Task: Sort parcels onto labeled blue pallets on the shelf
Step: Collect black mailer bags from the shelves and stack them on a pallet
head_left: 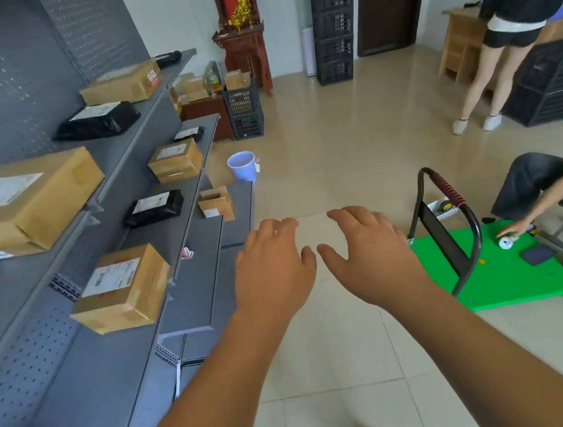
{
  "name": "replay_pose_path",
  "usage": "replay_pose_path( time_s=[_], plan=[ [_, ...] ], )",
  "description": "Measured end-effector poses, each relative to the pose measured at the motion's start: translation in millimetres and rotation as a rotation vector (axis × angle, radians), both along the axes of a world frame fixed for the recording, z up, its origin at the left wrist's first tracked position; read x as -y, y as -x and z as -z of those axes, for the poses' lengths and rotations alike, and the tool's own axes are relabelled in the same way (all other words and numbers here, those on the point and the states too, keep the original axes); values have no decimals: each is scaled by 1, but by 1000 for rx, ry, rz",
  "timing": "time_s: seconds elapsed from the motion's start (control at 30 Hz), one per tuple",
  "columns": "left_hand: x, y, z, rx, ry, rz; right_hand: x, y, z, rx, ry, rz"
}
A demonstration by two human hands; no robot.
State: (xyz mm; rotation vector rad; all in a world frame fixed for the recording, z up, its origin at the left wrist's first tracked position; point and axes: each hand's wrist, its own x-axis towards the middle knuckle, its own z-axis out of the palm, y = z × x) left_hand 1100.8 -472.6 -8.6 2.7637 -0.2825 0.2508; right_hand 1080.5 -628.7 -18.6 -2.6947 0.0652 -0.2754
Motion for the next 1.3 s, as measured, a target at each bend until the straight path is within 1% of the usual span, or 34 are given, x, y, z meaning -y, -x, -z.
replay_pose_path(
  time_s=[0.1,0.2,0.3,0.47,0.73,0.87,1.07,1.2,1.3],
  plan=[
    [13,-45,-1,-18,30,-55,12,-56,-3,-6,6,-33],
    [16,-84,1,-43,55,-87,14,-102,0,-30,-30,-61],
    [10,-127,4,-45,64,-133,11,-147,3,-37,-28,-104],
    [-5,-211,15,-44,82,-169,3,-231,9,-32,-23,-105],
    [-29,-369,12,5,98,-127,-14,-375,-2,-4,37,-27],
    [-36,-437,12,-5,81,-82,-23,-437,0,-6,1,31],
    [-36,-521,16,-51,127,-67,-21,-525,6,-19,-45,44],
    [-35,-578,18,-45,140,-97,-20,-594,9,-16,-62,-24],
    [-35,-623,18,-40,129,-162,-20,-647,9,-6,-115,-109]
  ],
)
